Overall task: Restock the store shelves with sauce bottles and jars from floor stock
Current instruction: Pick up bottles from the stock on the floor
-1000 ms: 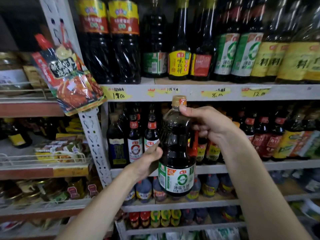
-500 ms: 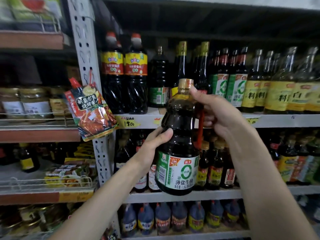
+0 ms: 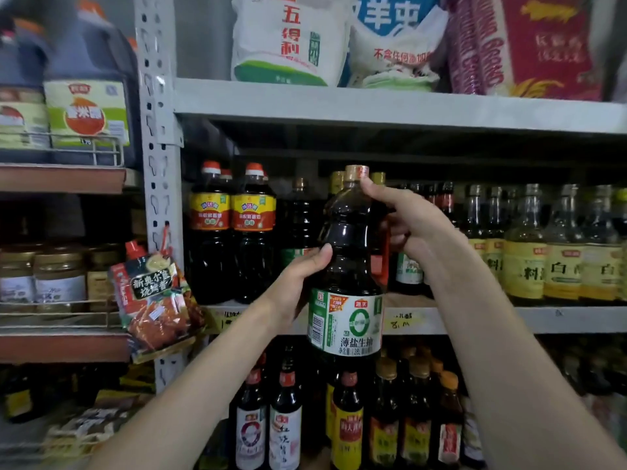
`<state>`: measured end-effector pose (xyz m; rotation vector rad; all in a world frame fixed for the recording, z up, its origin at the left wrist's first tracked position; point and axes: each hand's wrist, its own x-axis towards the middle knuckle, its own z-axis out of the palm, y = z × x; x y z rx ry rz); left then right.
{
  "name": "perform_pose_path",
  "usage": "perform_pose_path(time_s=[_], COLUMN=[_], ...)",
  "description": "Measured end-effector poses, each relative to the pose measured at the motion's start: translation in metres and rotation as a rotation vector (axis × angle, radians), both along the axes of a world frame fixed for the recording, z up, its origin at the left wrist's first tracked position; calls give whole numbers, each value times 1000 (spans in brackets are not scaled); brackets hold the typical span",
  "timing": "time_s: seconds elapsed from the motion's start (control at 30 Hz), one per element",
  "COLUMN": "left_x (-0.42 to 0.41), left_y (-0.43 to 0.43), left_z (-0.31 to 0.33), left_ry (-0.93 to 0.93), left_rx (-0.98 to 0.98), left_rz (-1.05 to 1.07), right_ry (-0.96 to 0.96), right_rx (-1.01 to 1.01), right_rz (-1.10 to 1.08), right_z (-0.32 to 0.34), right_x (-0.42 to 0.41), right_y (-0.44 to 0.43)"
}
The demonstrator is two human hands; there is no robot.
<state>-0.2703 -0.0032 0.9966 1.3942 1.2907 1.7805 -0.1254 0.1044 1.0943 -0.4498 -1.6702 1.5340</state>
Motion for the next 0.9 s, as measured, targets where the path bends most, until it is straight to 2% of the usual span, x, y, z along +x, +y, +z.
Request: perform_pose_path(time_s=[0.2, 0.37, 0.77, 0.83, 0.9], left_x=[0, -12, -56, -61, -68], left_y=[50, 82, 125, 126, 122], left_z=[30, 49, 30, 30, 32], left_ry=[65, 49, -11, 28, 163], left_rx=[-14, -3, -3, -37, -95], left_rz=[106, 209, 110, 95, 136], right_ry=[111, 188, 89, 55, 15], right_rx=[-41, -66, -1, 9, 12], right_rz=[18, 33, 21, 20, 14], right_z=[15, 26, 21, 20, 17], right_x=[1, -6, -50, -54, -58], right_y=[51, 82, 122, 128, 133])
